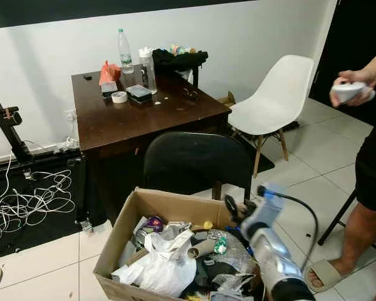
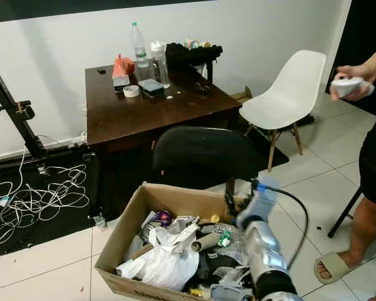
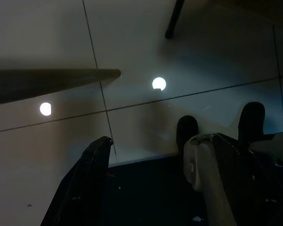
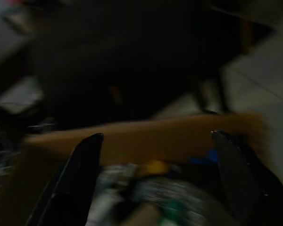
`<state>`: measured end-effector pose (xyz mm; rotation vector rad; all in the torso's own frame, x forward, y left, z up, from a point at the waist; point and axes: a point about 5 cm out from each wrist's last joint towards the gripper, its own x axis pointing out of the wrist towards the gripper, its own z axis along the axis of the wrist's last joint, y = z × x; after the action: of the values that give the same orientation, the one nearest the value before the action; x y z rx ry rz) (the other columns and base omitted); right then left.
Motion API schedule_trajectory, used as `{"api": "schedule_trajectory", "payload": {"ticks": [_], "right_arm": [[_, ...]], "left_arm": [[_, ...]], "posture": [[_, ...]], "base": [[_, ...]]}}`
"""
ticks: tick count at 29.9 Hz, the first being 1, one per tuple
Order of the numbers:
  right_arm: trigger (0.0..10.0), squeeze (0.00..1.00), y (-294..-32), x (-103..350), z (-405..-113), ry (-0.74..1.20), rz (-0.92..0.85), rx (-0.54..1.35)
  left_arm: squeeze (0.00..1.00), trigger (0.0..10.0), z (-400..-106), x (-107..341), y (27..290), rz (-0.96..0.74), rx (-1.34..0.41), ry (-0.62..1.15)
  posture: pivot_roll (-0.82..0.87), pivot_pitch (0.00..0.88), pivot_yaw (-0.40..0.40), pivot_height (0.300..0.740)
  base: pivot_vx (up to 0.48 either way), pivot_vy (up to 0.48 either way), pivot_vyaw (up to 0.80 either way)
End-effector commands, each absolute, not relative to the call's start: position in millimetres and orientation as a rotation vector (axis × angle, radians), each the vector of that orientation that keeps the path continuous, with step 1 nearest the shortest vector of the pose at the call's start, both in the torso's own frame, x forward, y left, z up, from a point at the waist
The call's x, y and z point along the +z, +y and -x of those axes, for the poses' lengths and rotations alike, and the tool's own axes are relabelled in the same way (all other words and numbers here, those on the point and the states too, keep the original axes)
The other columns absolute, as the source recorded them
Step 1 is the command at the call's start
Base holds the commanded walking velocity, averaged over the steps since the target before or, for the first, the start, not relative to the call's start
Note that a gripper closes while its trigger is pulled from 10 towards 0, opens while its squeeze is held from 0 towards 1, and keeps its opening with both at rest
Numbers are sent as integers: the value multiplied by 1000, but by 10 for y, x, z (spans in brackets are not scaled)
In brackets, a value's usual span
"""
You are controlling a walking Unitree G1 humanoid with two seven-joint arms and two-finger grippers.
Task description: Picking trash to rubbish bin
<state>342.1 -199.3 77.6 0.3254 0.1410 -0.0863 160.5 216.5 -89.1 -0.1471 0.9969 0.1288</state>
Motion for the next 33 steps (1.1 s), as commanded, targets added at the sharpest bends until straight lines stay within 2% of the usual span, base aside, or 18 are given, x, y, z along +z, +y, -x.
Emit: {"api": "schedule_trajectory", "payload": {"ticks": [1,4,5,9,10,12,13,14,15,17,18,21,23,25,26,28,30,33], "right_arm": [[10000,0,-2200,525,-3247,234,-287,-209],[10000,0,-2713,263,-2891,361,-157,-459],[10000,0,-2713,263,-2891,361,-157,-459],[10000,0,-3300,24,-2285,498,-42,-745],[10000,0,-3300,24,-2285,498,-42,-745],[10000,0,-3548,-72,-1917,578,31,-862],[10000,0,-3619,-121,-1760,619,50,-899],[10000,0,-3619,-121,-1760,619,50,-899],[10000,0,-3661,-210,-1555,686,66,-925],[10000,0,-3667,-294,-1383,749,72,-943],[10000,0,-3624,-407,-1194,826,68,-949],[10000,0,-3355,-695,-820,1015,44,-910],[10000,0,-3355,-695,-820,1015,44,-910],[10000,0,-3246,-769,-755,1065,49,-873],[10000,0,-3055,-880,-675,1136,36,-804],[10000,0,-3055,-880,-675,1136,36,-804],[10000,0,-2716,-1023,-642,1214,13,-646],[10000,0,-2555,-1062,-724,1217,19,-541]], "left_arm": [[0,10000,-1517,-920,2209,129,135,1031],[0,10000,-1493,-930,2203,131,135,1038],[0,10000,-1493,-930,2203,131,135,1038],[0,10000,-1459,-943,2201,134,136,1048],[0,10000,-1459,-943,2201,134,136,1048],[0,10000,-1449,-947,2200,134,136,1051],[0,10000,-1445,-949,2201,134,136,1052],[0,10000,-1445,-949,2201,134,136,1052],[0,10000,-1439,-951,2202,132,135,1056],[0,10000,-1434,-953,2202,131,134,1059],[0,10000,-1431,-954,2203,131,134,1062],[0,10000,-1426,-957,2203,120,127,1069],[0,10000,-1426,-957,2203,120,127,1069],[0,10000,-1425,-958,2201,117,124,1072],[0,10000,-1420,-961,2194,112,119,1076],[0,10000,-1420,-961,2194,112,119,1076],[0,10000,-1430,-959,2189,111,118,1074],[0,10000,-1440,-953,2198,112,122,1070]], "posture": [[-165,97,93,740],[-168,102,87,740],[-168,102,87,740],[-171,108,83,740],[-171,108,83,740],[-175,111,82,740],[-178,112,84,740],[-178,112,84,740],[-181,113,85,740],[-182,114,86,740],[-184,117,90,740],[-192,121,100,740],[-192,121,100,740],[-196,123,103,740],[-190,120,106,740],[-190,120,106,740],[-172,119,102,740],[-172,118,103,740]], "base": [[0,0,0],[0,0,0],[0,0,0],[0,0,0],[0,0,0],[0,0,0],[0,0,0],[0,0,0],[0,0,0],[0,0,0],[0,0,0],[-255,0,0],[-270,0,0],[-289,0,0],[-296,0,0],[-296,0,0],[-296,0,0],[-296,0,0]]}}
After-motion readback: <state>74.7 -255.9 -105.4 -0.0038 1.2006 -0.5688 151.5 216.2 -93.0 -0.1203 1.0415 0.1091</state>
